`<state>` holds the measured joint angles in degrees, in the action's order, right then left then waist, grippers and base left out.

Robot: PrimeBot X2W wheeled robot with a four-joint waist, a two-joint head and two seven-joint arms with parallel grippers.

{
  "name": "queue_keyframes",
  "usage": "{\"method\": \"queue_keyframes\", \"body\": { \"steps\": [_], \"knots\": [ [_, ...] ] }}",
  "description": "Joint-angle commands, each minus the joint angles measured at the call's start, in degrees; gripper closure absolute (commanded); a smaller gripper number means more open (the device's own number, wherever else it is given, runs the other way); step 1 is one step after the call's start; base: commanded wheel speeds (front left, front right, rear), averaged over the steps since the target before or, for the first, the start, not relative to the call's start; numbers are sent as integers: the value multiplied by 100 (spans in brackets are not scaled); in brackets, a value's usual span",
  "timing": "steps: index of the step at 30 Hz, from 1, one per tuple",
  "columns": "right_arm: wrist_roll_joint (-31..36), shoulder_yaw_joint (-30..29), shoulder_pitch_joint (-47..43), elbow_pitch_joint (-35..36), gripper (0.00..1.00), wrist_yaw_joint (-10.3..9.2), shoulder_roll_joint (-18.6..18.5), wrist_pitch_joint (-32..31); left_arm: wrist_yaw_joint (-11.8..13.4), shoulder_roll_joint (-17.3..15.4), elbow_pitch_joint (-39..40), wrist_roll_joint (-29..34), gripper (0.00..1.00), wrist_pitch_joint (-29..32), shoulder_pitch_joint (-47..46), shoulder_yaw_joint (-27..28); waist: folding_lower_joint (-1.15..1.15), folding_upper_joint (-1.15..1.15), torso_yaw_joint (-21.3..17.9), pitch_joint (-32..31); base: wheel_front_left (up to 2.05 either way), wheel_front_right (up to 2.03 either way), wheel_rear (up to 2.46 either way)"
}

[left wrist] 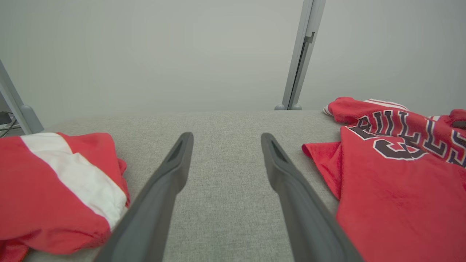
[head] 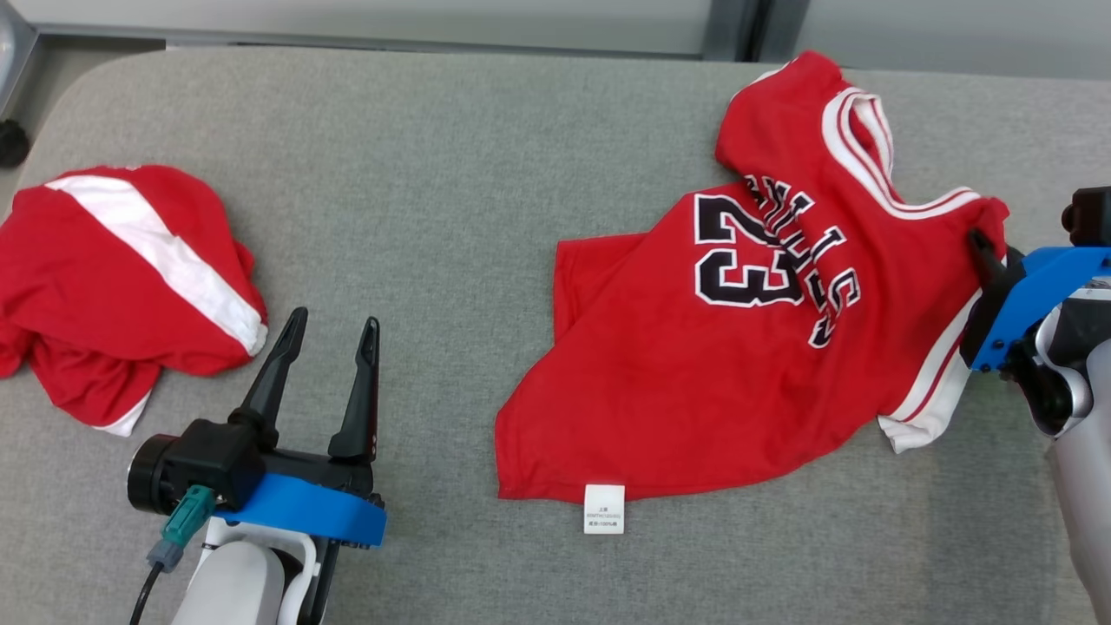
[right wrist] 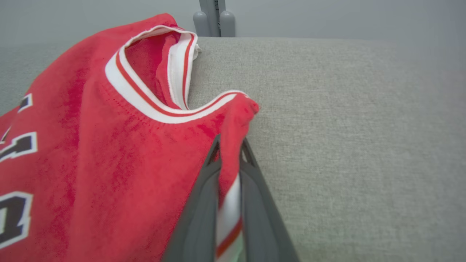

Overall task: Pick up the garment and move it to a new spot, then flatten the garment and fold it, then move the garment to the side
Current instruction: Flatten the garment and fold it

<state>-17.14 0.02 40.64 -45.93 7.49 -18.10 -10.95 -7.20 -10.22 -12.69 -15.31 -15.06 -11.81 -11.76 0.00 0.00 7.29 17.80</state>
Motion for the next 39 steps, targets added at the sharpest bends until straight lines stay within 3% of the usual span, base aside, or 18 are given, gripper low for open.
{"method": "queue_keyframes", "body": {
  "steps": [1, 7, 11, 16, 20, 24, 34, 35, 36, 39],
  "knots": [
    [33, 17, -94, 79, 100, 1, -24, 48, -13, -6, -6, -24, 0, -14, 39, 15, 0, 0, -70, -82, 0, 0, 0],
    [79, -32, -792, 1260, 100, 1, 135, -104, 43, 13, -28, -69, 0, -16, 214, 92, 0, 0, -298, -507, 0, 0, 0],
    [436, -364, -1624, 2857, 100, 1, 396, -581, 89, 8, -11, -89, 0, -16, 364, 127, 0, 0, -431, -739, 0, 0, 0],
    [1089, -908, -2751, 5159, 100, 1, 1057, -1466, 107, -43, 47, -138, 0, -16, 493, 198, 0, 0, -503, -879, 0, 0, 0],
    [1217, -1222, -3317, 6048, 100, 1, 1394, -1993, 130, -55, 114, -167, 0, -17, 499, 235, 0, 0, -504, -814, 0, 0, 0],
    [1086, -1543, -3183, 5652, 100, 1, 1494, -2091, 129, -48, 190, -148, 0, -16, 367, 222, 0, 0, -461, -581, 0, 0, 0],
    [1161, -1838, -1503, 2946, 100, 1, 1110, -1144, 90, -47, 214, -60, 0, -17, -37, 126, 0, 0, -260, -21, 0, 0, 0],
    [1200, -1854, -1358, 2729, 75, 1, 1102, -1019, 89, -46, 203, -48, 0, -17, -55, 134, 0, 0, -249, -8, 0, 0, 0],
    [1221, -1890, -1215, 2519, 0, 1, 1097, -892, 86, -41, 187, -39, 0, -17, -64, 138, 0, 0, -239, -6, 0, 0, 0],
    [1324, -1812, -892, 1997, 0, 1, 959, -470, 106, -1, 138, -20, 0, -17, -58, 171, 0, 0, -214, -77, 0, 0, 0]
  ]
}}
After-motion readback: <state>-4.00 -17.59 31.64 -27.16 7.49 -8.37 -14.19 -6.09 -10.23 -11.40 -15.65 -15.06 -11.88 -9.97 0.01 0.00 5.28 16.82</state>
